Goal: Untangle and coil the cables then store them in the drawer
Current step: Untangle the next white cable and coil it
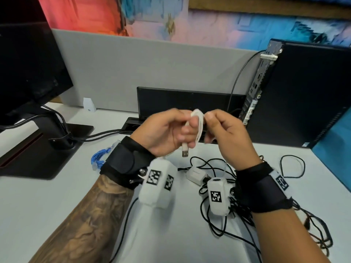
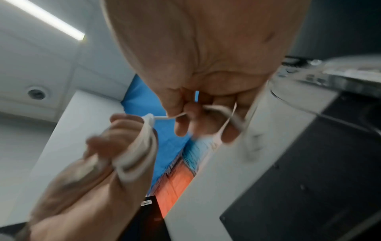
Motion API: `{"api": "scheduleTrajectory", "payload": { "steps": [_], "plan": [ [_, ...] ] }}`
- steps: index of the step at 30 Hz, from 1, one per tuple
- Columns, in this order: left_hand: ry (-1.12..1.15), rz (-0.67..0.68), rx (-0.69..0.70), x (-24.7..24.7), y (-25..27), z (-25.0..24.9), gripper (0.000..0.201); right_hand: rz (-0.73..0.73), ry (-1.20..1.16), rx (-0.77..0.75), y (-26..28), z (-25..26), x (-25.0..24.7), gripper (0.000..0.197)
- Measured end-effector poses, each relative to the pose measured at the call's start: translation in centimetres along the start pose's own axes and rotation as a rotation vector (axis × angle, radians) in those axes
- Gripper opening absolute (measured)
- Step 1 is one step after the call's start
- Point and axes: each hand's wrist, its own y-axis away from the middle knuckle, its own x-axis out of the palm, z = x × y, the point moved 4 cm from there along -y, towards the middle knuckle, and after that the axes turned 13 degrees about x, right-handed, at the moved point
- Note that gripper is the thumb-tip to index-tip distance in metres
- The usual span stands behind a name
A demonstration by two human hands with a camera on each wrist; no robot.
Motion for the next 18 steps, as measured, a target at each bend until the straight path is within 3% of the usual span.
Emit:
{"api": "scheduleTrajectory", "payload": {
  "steps": [3,5,8,13,18],
  "plan": [
    [0.272,-0.189,0.128,-1.3,-0.4,-0.9,0.026,0.188,-0.031,0.095,0.3,-0.8,2.0,0.023],
    [0.2,-0.351,0.224,-2.3,-0.6,-0.7,0.026,0.24,0.024,0.143,0.4,-1.0,2.8,0.021],
    [0.15,-0.523,0.353,-3.1,-0.7,-0.4,0.023,0.194,0.162,0.137,0.3,-0.9,2.9,0.024],
    [0.17,-0.672,0.49,-4.5,-0.6,-1.2,0.021,0.088,0.076,0.184,0.6,-0.6,2.4,0.015],
    [0.282,-0.731,0.531,-5.3,0.0,-2.0,0.02,0.118,0.163,0.234,0.8,0.1,2.3,0.022]
  ]
}}
